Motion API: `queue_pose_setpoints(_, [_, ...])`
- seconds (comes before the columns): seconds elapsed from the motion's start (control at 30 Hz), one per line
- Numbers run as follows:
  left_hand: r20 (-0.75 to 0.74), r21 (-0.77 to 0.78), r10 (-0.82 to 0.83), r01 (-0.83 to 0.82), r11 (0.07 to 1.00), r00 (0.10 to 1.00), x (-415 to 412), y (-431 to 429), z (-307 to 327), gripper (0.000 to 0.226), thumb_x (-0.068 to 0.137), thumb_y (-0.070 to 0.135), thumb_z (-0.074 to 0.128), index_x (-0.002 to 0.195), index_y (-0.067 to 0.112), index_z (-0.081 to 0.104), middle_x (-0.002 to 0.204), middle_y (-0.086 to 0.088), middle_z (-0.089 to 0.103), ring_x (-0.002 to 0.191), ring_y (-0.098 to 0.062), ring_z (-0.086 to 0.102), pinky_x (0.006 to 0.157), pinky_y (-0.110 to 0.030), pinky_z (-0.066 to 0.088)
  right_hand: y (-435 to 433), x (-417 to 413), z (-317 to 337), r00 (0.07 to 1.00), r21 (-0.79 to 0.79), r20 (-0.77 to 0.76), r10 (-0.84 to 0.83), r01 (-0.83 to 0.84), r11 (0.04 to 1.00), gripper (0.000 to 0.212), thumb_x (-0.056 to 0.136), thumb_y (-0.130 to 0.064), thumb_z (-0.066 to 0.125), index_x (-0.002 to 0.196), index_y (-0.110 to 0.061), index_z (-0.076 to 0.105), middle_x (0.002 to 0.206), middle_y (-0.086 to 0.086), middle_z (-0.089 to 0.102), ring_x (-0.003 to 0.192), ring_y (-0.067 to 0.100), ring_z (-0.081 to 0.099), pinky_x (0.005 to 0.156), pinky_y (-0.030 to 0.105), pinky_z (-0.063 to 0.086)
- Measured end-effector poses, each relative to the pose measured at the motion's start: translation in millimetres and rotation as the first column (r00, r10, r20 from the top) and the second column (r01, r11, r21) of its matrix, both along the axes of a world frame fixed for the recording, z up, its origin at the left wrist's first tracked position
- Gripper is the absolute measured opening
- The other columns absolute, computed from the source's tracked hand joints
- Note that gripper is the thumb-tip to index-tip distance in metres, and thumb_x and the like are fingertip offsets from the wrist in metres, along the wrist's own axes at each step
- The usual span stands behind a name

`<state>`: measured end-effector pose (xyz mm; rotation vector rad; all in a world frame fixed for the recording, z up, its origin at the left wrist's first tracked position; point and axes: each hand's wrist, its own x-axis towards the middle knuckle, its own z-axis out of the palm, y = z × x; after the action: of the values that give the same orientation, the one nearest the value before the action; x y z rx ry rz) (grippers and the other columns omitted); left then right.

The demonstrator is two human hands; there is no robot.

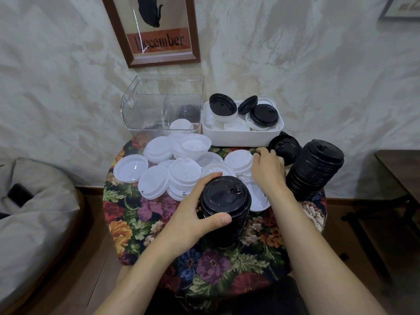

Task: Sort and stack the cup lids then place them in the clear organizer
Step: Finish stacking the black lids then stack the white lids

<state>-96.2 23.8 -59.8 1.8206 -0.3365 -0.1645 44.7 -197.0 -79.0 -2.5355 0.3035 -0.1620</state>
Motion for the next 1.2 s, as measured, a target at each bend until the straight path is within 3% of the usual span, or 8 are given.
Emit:
queue_pose_setpoints(0.23, [0.002, -0.005, 0.001, -0.001, 1.0, 1.0, 0.4, -0.7, -0.4, 0.086, 0.073, 0.055, 0.08, 0.149, 0.045, 0.042, 0.144, 0.021, 0.058, 0.136, -0.002, 0.053, 0.111, -0.03, 0.039, -0.6, 5.4, 4.8, 0.999, 0.057, -0.031, 0.014, -0.012, 0.998, 0.045, 0.11, -0.037, 0.031, 0.135, -0.01, 0.057, 0.131, 0.021, 0.063, 0.124, 0.045, 0.051, 0.098, 0.05, 0.041])
queue_pose_setpoints(0.5, [0.007, -0.006, 0.004, -0.004, 1.0, 1.0, 0.9, -0.7, -2.2, 0.084, 0.074, 0.054, 0.081, 0.148, 0.046, 0.042, 0.145, 0.019, 0.058, 0.137, -0.005, 0.053, 0.113, -0.034, 0.039, 4.0, -5.1, 13.2, 0.998, 0.118, 0.062, 0.023, -0.03, 0.993, 0.035, 0.109, -0.021, 0.035, 0.113, -0.008, 0.067, 0.115, 0.014, 0.071, 0.111, 0.041, 0.06, 0.094, 0.047, 0.047])
queue_pose_setpoints(0.7, [0.009, -0.003, 0.006, -0.006, 1.0, 1.0, 1.3, -0.9, -2.4, 0.085, 0.073, 0.055, 0.081, 0.148, 0.046, 0.042, 0.144, 0.019, 0.058, 0.137, -0.004, 0.053, 0.115, -0.036, 0.039, 13.1, -25.7, 34.3, 0.982, 0.135, 0.182, 0.049, -0.075, 0.988, 0.032, 0.104, -0.014, 0.051, 0.131, -0.015, 0.067, 0.127, 0.006, 0.071, 0.117, 0.032, 0.062, 0.101, 0.05, 0.047])
queue_pose_setpoints(0.8, [0.01, 0.001, 0.008, -0.008, 1.0, 1.0, 1.1, -1.0, -2.4, 0.085, 0.073, 0.056, 0.081, 0.149, 0.046, 0.041, 0.145, 0.019, 0.058, 0.137, -0.005, 0.053, 0.116, -0.038, 0.039, 18.5, -41.1, 47.6, 0.967, 0.216, 0.242, 0.079, -0.133, 0.967, 0.037, 0.098, -0.01, 0.061, 0.132, -0.021, 0.067, 0.115, -0.001, 0.07, 0.108, 0.023, 0.062, 0.095, 0.046, 0.051])
queue_pose_setpoints(0.9, [0.01, 0.003, 0.01, -0.01, 1.0, 1.0, 1.1, -0.3, -2.6, 0.086, 0.074, 0.057, 0.081, 0.149, 0.046, 0.041, 0.147, 0.018, 0.057, 0.138, -0.005, 0.052, 0.118, -0.042, 0.038, 21.3, -57.7, 62.0, 0.959, 0.354, 0.259, 0.118, -0.208, 0.912, 0.033, 0.095, -0.011, 0.066, 0.122, -0.028, 0.07, 0.098, -0.009, 0.065, 0.094, 0.015, 0.062, 0.084, 0.035, 0.051])
queue_pose_setpoints(1.0, [0.012, -0.001, 0.009, -0.009, 1.0, 1.0, 0.8, -0.6, -1.8, 0.086, 0.074, 0.056, 0.081, 0.15, 0.046, 0.041, 0.147, 0.018, 0.057, 0.138, -0.006, 0.052, 0.119, -0.043, 0.038, 20.4, -74.1, 75.3, 0.943, 0.473, 0.282, 0.175, -0.295, 0.83, 0.027, 0.093, -0.013, 0.071, 0.116, -0.026, 0.074, 0.101, -0.012, 0.074, 0.097, 0.01, 0.068, 0.086, 0.026, 0.053])
queue_pose_setpoints(1.1, [0.01, -0.01, 0.01, -0.01, 1.0, 1.0, 0.8, -0.7, -1.8, 0.088, 0.074, 0.055, 0.081, 0.151, 0.043, 0.04, 0.146, 0.018, 0.057, 0.138, -0.005, 0.052, 0.119, -0.042, 0.039, 18.4, -88.1, 87.9, 0.918, 0.629, 0.327, 0.223, -0.388, 0.674, 0.023, 0.094, -0.01, 0.073, 0.115, -0.018, 0.075, 0.102, -0.006, 0.078, 0.091, 0.008, 0.07, 0.078, 0.018, 0.054])
queue_pose_setpoints(1.2, [0.018, -0.021, 0.013, -0.013, 1.0, 1.0, 0.1, -1.0, -1.7, 0.088, 0.074, 0.054, 0.081, 0.151, 0.042, 0.04, 0.145, 0.018, 0.058, 0.137, -0.005, 0.053, 0.118, -0.042, 0.039, 15.2, -95.1, 93.5, 0.923, 0.784, 0.34, 0.182, -0.385, 0.487, 0.015, 0.101, -0.011, 0.065, 0.113, -0.014, 0.073, 0.096, -0.005, 0.076, 0.082, 0.01, 0.065, 0.064, 0.024, 0.05])
